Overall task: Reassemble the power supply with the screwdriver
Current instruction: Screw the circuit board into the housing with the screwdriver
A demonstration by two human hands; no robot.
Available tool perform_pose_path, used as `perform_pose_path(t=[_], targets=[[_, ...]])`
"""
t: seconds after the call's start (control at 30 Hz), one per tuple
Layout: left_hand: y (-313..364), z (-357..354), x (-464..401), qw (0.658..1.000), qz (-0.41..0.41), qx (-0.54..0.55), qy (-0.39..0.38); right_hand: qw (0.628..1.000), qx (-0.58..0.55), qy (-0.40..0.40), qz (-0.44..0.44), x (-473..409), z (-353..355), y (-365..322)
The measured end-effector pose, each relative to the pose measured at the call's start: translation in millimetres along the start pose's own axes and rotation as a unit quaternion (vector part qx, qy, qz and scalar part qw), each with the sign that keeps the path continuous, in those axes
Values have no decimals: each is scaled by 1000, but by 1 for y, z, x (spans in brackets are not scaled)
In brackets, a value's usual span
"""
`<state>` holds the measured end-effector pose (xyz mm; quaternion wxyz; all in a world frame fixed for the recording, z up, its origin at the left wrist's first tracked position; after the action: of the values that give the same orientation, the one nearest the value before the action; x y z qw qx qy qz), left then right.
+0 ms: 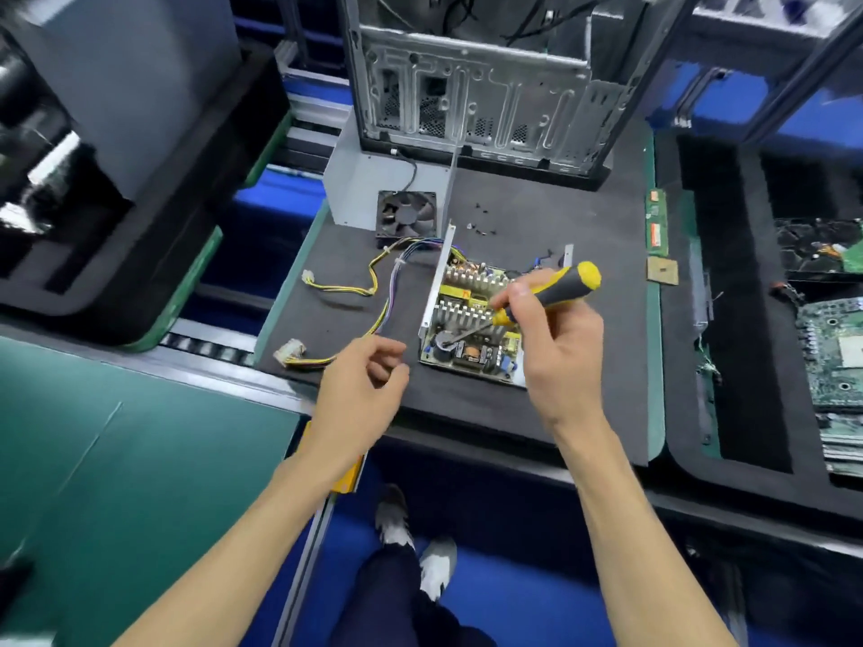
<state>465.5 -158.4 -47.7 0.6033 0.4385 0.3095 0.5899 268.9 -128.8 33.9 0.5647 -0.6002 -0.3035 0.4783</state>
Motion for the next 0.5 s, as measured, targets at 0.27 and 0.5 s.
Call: perform_pose_path(t=[0.27, 0.5], targets=[[2, -16, -6, 990, -46, -131, 15, 976, 194, -96, 17, 7, -19, 27], [-2, -16, -9, 992, -41, -118, 14, 967, 231, -104, 26, 7, -25, 33]])
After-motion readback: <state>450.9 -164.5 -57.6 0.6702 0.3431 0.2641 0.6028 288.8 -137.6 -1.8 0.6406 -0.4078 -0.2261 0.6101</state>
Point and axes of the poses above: each hand's wrist, its own x-axis away from the middle knuckle, its own z-axis out of the back of the hand, y = z × x, the point moved 4 cm from there along -x, towards the middle knuckle, and after that the axes turned 3 degrees about x, right-handed, at the moved point
